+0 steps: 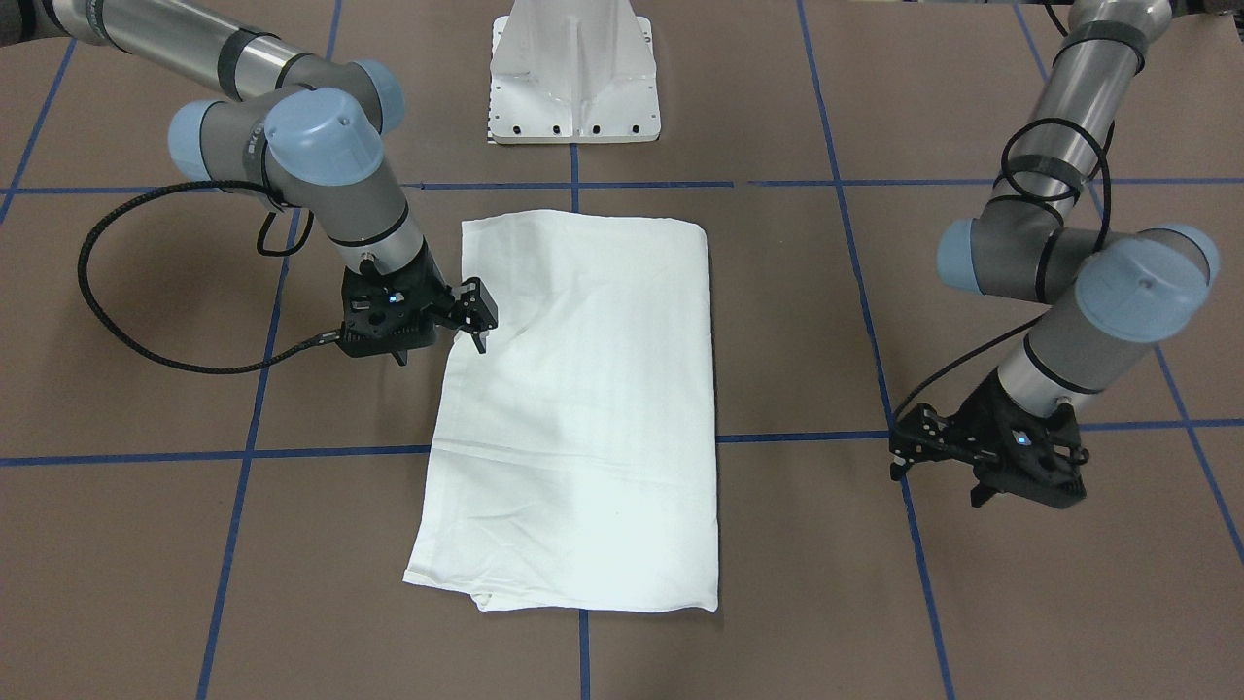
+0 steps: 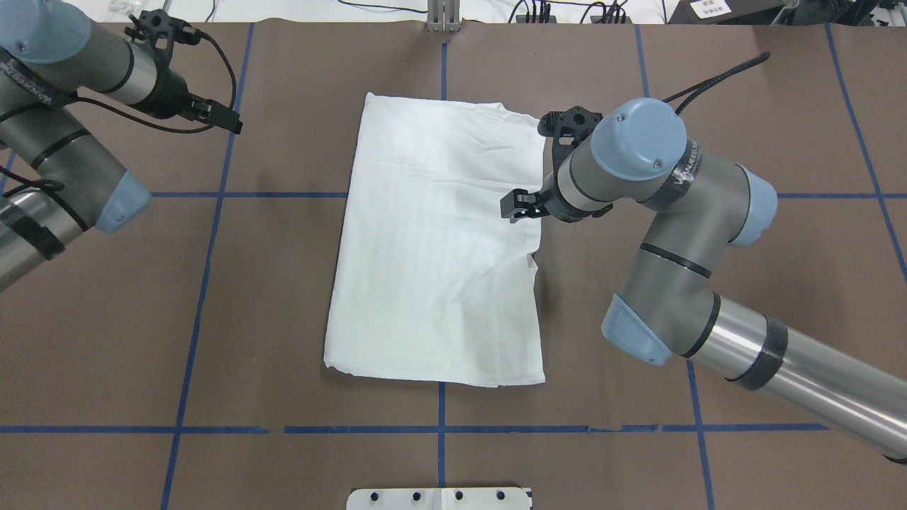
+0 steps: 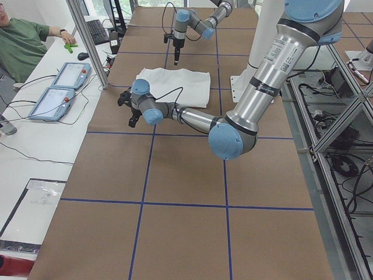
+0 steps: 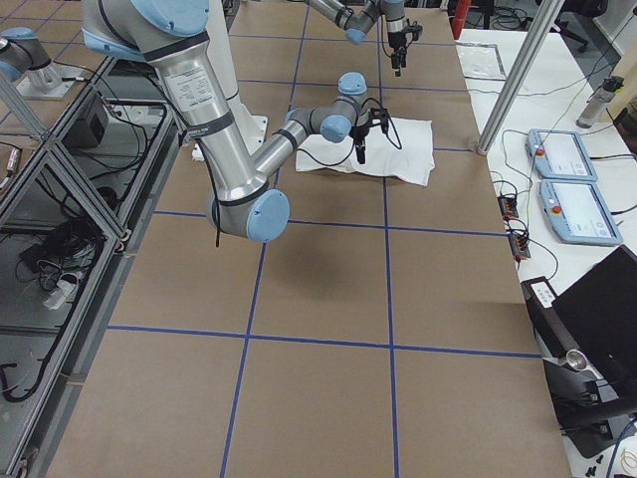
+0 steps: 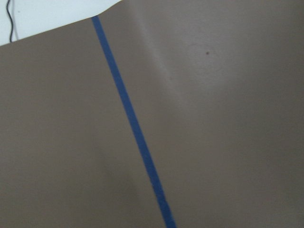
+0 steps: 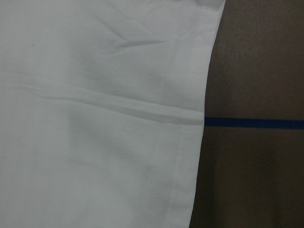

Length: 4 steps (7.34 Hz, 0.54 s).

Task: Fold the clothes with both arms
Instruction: 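Move both grippers down to the folded shirt's side edges nearest the robot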

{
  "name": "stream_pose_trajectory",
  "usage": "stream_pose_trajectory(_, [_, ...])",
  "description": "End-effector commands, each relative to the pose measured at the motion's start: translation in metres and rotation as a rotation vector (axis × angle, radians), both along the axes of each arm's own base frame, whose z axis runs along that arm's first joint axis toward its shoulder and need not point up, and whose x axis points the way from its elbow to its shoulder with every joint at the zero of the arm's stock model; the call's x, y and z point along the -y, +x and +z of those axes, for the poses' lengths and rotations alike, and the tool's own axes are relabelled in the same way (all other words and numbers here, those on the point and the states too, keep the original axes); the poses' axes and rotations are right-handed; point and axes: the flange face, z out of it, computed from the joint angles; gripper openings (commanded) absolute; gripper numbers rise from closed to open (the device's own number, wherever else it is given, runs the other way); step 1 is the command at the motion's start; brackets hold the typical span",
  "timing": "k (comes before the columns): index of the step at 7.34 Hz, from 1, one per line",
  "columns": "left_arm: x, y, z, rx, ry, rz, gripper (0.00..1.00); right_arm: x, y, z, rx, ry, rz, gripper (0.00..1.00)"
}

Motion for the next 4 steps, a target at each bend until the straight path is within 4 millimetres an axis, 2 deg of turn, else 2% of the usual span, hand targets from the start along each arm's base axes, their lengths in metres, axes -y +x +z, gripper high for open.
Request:
stream_pose_trajectory(1, [-0.097,0.032,-0.033,-0.121,-0.105,0.023,1.00,-0.067,0.037,0.014,0.062,-0.100,0.048,1.00])
stream_pose_trajectory(2, [-0.141,0.051,-0.051,-0.170,-0.169,0.044,1.00,-0.099,0.037,0.010,0.083,-0.134,0.091,1.00])
stream_pose_trajectory(3, [-0.174,0.061,-0.063,-0.202,-0.211,0.070,1.00,-0.132,0.019,0.011,0.089,-0.134,0.136,1.00])
stream_pose_trajectory(4, [-0.202,0.080,-0.073,-0.236,-0.252,0.068,1.00,-0.151,0.014,0.018,0.139,-0.127,0.150,1.00])
